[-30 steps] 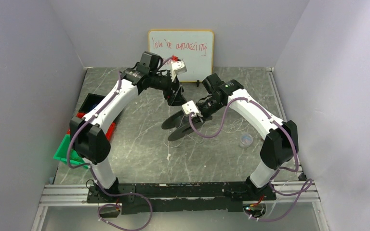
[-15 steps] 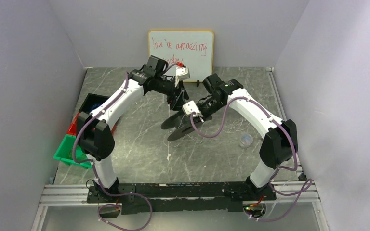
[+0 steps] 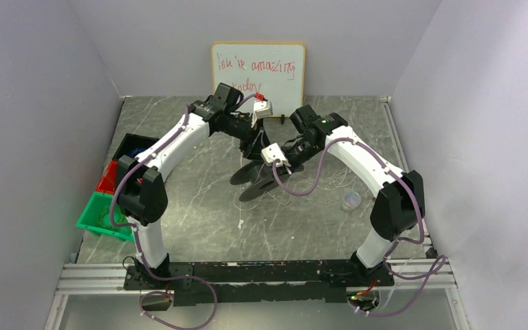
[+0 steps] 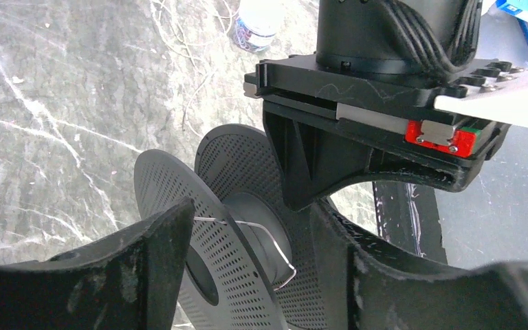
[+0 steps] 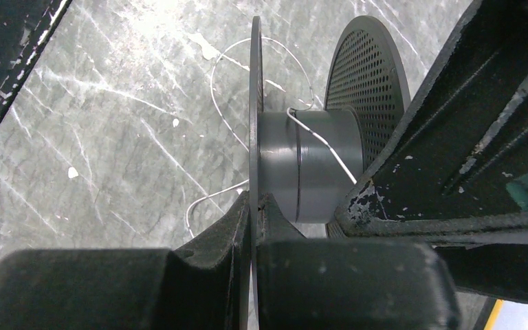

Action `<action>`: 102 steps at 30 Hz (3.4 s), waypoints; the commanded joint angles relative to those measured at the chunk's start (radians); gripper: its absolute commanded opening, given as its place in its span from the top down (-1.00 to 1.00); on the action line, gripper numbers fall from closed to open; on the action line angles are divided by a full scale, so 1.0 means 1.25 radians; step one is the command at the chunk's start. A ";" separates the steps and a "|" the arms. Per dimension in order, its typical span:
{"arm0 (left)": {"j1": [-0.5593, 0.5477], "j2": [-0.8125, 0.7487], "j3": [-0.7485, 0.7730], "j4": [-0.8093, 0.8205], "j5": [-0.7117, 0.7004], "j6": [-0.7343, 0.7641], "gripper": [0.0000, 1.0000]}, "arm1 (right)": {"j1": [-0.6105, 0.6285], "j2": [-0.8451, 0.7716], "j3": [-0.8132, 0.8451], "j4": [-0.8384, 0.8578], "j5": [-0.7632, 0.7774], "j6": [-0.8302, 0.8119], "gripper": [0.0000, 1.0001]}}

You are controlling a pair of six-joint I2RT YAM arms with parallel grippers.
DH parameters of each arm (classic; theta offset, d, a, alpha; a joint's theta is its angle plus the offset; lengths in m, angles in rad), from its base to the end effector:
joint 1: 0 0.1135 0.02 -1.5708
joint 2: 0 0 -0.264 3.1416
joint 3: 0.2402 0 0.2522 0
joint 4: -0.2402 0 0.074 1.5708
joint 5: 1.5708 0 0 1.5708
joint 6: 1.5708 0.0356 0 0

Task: Wrap the cables
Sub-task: Wrap the cable around the cable reel.

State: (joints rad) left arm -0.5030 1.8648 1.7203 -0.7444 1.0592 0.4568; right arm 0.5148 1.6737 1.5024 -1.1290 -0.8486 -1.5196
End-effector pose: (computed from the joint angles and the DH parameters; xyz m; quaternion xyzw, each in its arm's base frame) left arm 0.3400 -0.2225 0.3193 0.5254 0.6435 -0.4827 0.2775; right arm 0.2695 0.1832 0.2995 -0.7973 0.4275 0.2983 0.3041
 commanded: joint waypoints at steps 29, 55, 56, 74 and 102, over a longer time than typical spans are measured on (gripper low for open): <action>0.005 -0.004 0.026 0.014 0.015 -0.068 -0.34 | -0.011 -0.005 0.033 -0.003 -0.042 -0.018 1.00; -0.011 0.061 0.061 0.008 -0.005 -0.089 -0.45 | -0.012 -0.016 0.018 0.002 -0.038 -0.016 1.00; -0.010 0.056 0.056 0.010 -0.008 -0.092 -0.45 | -0.011 -0.015 0.018 0.003 -0.038 -0.015 1.00; -0.011 -0.017 -0.058 0.130 -0.118 -0.161 0.08 | -0.012 -0.006 0.036 0.012 -0.046 0.019 1.00; -0.034 -0.096 -0.141 0.186 -0.320 -0.243 0.95 | -0.078 0.003 0.032 0.088 -0.162 0.181 0.44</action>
State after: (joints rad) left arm -0.5392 1.8069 1.5642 -0.5182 0.6724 0.1883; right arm 0.4149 1.7172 1.5505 -1.0233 -1.0023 -1.2667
